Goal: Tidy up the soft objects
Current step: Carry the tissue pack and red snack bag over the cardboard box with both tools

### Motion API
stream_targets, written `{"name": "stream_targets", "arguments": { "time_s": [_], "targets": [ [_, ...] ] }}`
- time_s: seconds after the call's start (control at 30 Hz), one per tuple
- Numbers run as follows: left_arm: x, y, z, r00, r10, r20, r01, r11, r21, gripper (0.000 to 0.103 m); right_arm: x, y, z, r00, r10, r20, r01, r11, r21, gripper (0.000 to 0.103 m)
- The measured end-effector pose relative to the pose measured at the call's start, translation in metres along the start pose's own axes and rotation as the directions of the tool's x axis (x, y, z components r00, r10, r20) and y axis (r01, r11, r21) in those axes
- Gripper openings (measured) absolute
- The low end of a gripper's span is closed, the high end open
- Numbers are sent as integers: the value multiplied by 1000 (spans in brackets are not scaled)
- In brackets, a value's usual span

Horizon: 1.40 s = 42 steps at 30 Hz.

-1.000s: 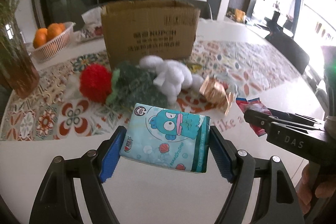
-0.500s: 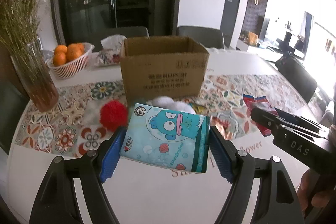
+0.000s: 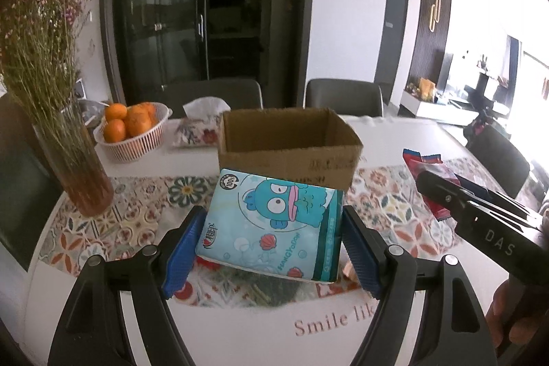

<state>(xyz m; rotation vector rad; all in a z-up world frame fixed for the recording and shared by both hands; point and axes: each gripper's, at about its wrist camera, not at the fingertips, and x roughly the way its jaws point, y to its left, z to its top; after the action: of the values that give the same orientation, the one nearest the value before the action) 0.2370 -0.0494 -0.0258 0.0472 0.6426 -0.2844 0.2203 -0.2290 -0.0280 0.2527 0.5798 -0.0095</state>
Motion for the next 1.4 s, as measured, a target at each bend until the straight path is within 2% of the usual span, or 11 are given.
{"name": "stream_targets", "arguments": {
  "time_s": [0.3,0.57,0.83,1.1,1.4],
  "targets": [
    [25,9,32,1000,4,27,-4,1000,4,78,19,5,34,998,20,57,-20,1000,2,45],
    [45,15,61,999,-28,37,28,1000,10,78,38,9,59,997,38,72,-37,999,-7,45],
    [66,19,88,998,-31,53,30,999,22,78,63,10,85,996,59,64,-58,998,-7,45],
    [99,26,105,999,-53,10,53,998,21,78,90,12,105,997,60,50,-59,998,-27,45],
    [141,30,120,994,-79,-70,81,996,28,78,134,5,123,996,72,-48,-74,997,-27,45]
  ]
}}
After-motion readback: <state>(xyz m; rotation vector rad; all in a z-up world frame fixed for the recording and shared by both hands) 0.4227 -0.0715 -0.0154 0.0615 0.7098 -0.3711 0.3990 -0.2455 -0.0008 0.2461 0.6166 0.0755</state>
